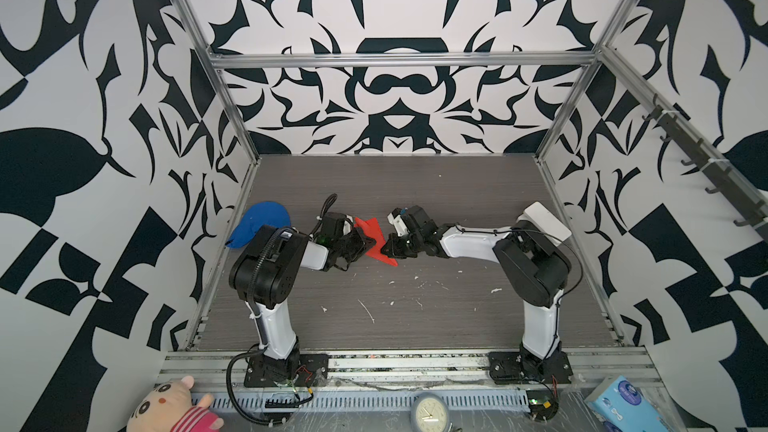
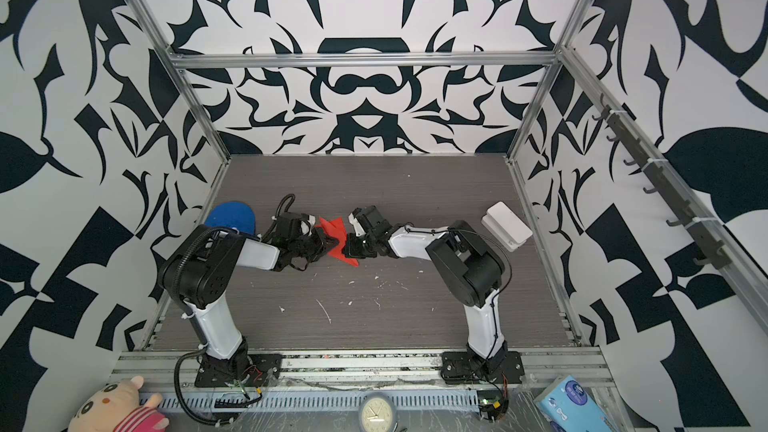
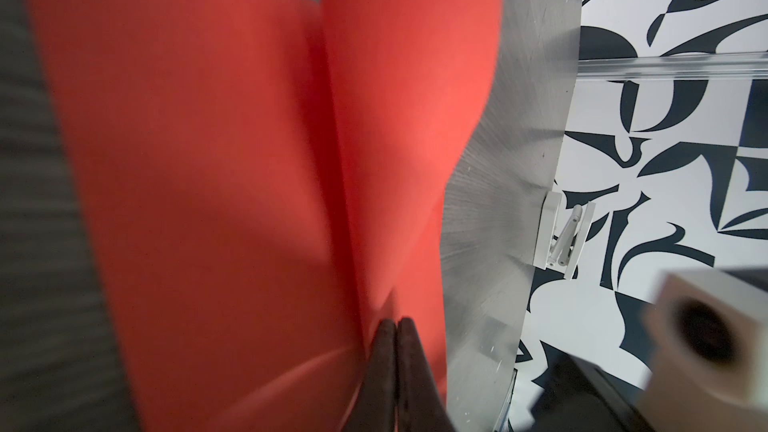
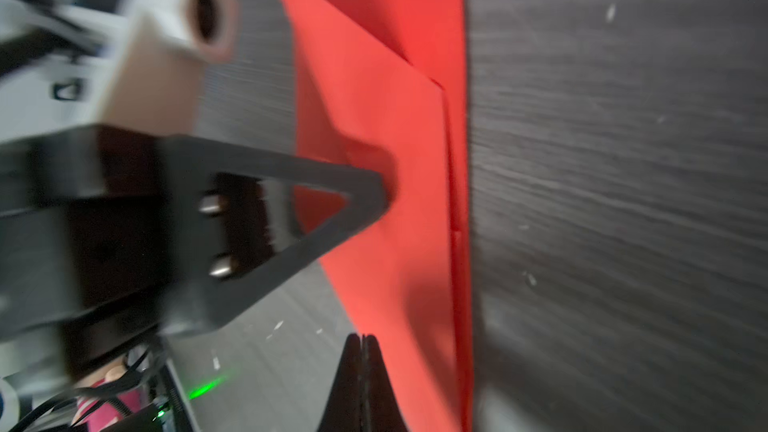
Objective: Fold a paper plane with a square sheet of paper (pick it up from the middle)
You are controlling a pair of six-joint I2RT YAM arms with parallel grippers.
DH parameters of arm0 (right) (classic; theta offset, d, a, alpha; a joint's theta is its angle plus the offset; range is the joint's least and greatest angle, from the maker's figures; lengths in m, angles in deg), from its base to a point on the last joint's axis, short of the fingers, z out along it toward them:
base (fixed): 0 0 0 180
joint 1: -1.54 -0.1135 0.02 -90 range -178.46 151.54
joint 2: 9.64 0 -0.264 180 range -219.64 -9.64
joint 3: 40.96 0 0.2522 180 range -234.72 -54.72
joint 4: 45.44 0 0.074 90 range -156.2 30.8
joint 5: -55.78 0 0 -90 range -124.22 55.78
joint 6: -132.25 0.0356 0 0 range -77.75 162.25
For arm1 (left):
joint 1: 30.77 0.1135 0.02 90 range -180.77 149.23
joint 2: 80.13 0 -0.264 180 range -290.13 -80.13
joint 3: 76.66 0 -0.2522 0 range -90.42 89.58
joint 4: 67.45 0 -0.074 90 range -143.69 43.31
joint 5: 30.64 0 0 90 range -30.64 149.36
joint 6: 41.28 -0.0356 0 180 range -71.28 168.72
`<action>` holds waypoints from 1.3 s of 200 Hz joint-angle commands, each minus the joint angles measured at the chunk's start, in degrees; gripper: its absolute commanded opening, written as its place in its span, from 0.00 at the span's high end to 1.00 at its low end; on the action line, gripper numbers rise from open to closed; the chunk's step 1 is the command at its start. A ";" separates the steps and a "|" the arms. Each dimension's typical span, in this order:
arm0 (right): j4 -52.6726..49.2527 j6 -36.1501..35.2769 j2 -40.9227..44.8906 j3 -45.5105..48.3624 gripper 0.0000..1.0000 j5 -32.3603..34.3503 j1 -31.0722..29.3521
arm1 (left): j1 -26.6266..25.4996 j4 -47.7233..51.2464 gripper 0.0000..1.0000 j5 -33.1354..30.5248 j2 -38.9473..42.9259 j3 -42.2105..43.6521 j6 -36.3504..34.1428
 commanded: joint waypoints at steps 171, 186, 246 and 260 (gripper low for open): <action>0.87 3.03 5.37 1.31 1.00 -1.76 1.79 | -0.12 8.92 0.95 -4.99 -2.80 0.79 -0.32; 0.15 3.09 2.01 -1.79 1.00 -2.31 1.57 | -0.13 9.02 0.95 -5.04 -2.68 0.82 -0.27; -0.31 2.85 -0.80 -1.29 1.00 -1.79 1.75 | -0.12 9.38 0.95 -4.81 -2.51 0.50 -0.47; -0.67 2.79 -0.94 -0.68 1.00 -1.21 1.79 | -0.12 9.32 0.95 -4.72 -2.37 0.49 -0.49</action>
